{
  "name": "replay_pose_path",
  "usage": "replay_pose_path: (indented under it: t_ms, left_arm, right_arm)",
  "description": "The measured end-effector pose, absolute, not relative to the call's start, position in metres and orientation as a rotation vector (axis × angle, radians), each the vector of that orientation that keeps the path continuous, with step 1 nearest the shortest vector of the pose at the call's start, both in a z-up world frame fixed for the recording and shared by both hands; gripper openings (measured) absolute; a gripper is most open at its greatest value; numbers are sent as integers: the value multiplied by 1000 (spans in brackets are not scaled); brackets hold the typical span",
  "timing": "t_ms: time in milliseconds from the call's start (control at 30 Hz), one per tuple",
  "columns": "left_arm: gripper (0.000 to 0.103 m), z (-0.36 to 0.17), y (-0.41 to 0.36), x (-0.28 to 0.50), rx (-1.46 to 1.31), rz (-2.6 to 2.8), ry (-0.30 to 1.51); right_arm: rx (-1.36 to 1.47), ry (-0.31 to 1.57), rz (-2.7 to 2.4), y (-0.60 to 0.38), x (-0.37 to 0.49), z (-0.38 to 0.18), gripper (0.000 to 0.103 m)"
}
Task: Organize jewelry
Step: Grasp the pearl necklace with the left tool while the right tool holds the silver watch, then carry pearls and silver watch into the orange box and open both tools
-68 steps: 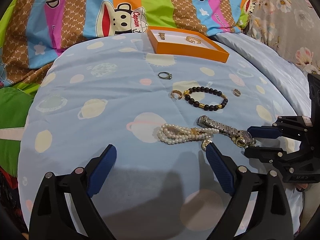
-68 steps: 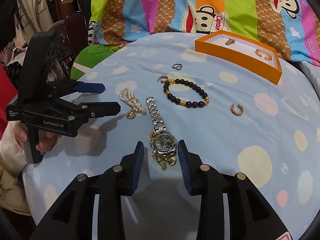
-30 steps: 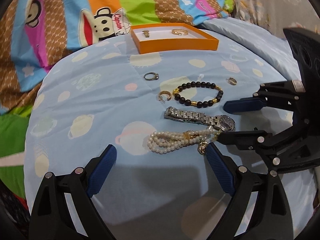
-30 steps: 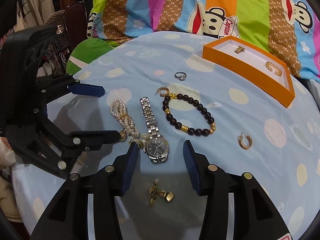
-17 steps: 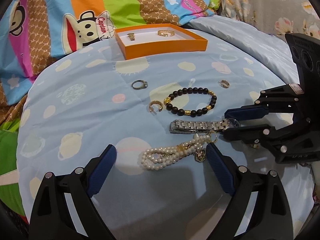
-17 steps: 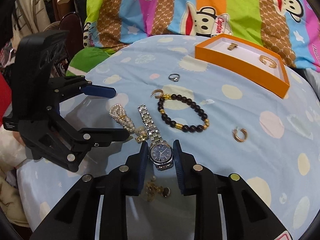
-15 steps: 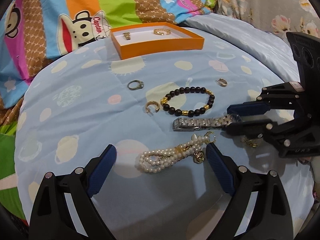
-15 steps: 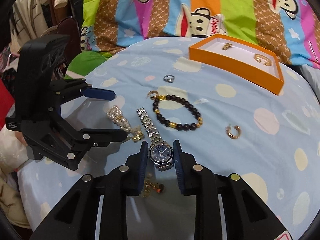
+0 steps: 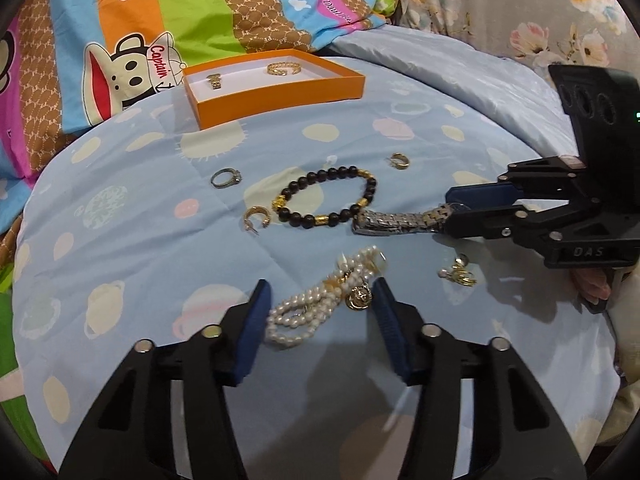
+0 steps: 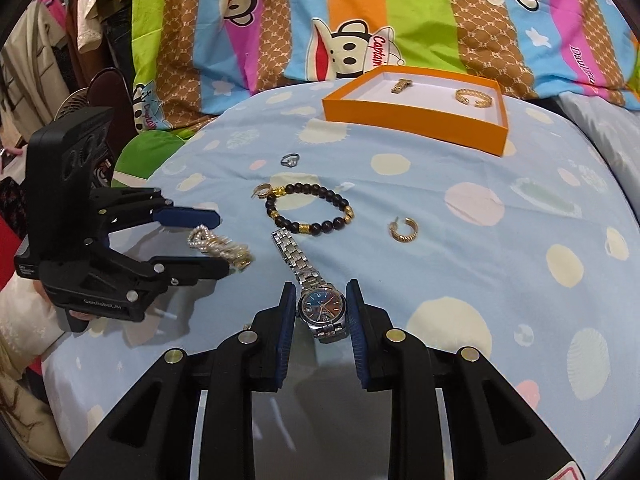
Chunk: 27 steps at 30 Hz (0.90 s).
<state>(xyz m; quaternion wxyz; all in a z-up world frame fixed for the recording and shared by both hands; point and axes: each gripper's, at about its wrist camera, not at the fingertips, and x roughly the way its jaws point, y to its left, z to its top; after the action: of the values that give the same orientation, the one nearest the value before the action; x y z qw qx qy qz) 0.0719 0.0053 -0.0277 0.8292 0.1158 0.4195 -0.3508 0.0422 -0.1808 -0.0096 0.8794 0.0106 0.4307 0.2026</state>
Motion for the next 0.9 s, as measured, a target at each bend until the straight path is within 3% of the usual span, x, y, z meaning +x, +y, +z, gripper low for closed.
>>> replay_pose_path:
  t_ms: [100, 133, 167, 567, 900]
  left_arm:
    - [42, -27, 5, 62, 229, -764, 892]
    - [36, -26, 4, 58, 226, -768, 893]
    - [22, -27, 4, 56, 222, -776, 901]
    - [18, -20, 7, 31, 138, -728, 899]
    - [18, 25, 15, 21, 77, -745, 856]
  right_arm:
    - [40, 899, 410, -185, 38, -10, 24]
    - [45, 897, 408, -186, 36, -10, 24]
    - [49, 895, 404, -188, 35, -10, 24]
    - [96, 855, 362, -198, 19, -1, 24]
    - [123, 800, 312, -206, 16, 41, 24]
